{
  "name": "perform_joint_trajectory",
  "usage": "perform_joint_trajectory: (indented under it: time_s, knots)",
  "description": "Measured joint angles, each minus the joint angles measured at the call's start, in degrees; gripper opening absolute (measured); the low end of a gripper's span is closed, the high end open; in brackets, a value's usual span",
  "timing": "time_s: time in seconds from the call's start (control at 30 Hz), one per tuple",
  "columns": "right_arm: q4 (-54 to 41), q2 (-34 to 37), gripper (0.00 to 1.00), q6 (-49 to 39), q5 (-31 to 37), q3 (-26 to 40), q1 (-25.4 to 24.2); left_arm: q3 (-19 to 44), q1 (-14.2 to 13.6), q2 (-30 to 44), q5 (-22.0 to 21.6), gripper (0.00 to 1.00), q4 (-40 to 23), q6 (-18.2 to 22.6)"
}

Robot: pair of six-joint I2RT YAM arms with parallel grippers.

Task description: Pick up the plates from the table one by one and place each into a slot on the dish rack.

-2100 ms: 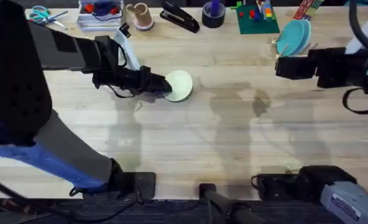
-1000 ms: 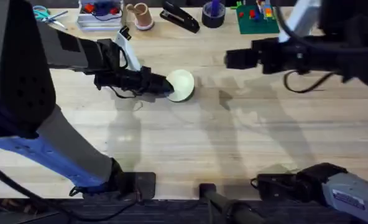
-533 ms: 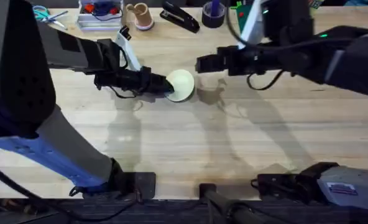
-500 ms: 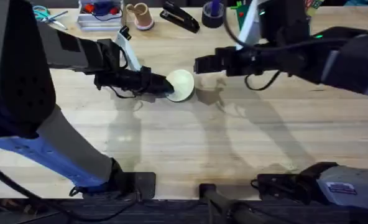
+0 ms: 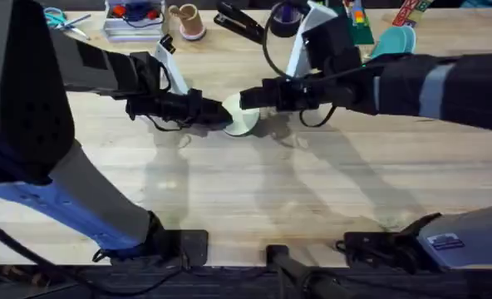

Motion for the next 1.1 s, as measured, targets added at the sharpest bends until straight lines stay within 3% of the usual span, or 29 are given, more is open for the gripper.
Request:
perform_joint_trajectory:
  time_s: [0.33, 1.1]
  knots:
    - [5.04, 4.32, 0.855, 5.34, -2.89, 0.11, 0.7, 0.0, 0.0, 0.0, 0.0, 0.04, 0.0, 0.0]
    - [5.1, 5.06, 0.73, 8.75, -3.26, 0.24, 3.54, 0.0, 0.0, 0.0, 0.0, 0.04, 0.0, 0.0]
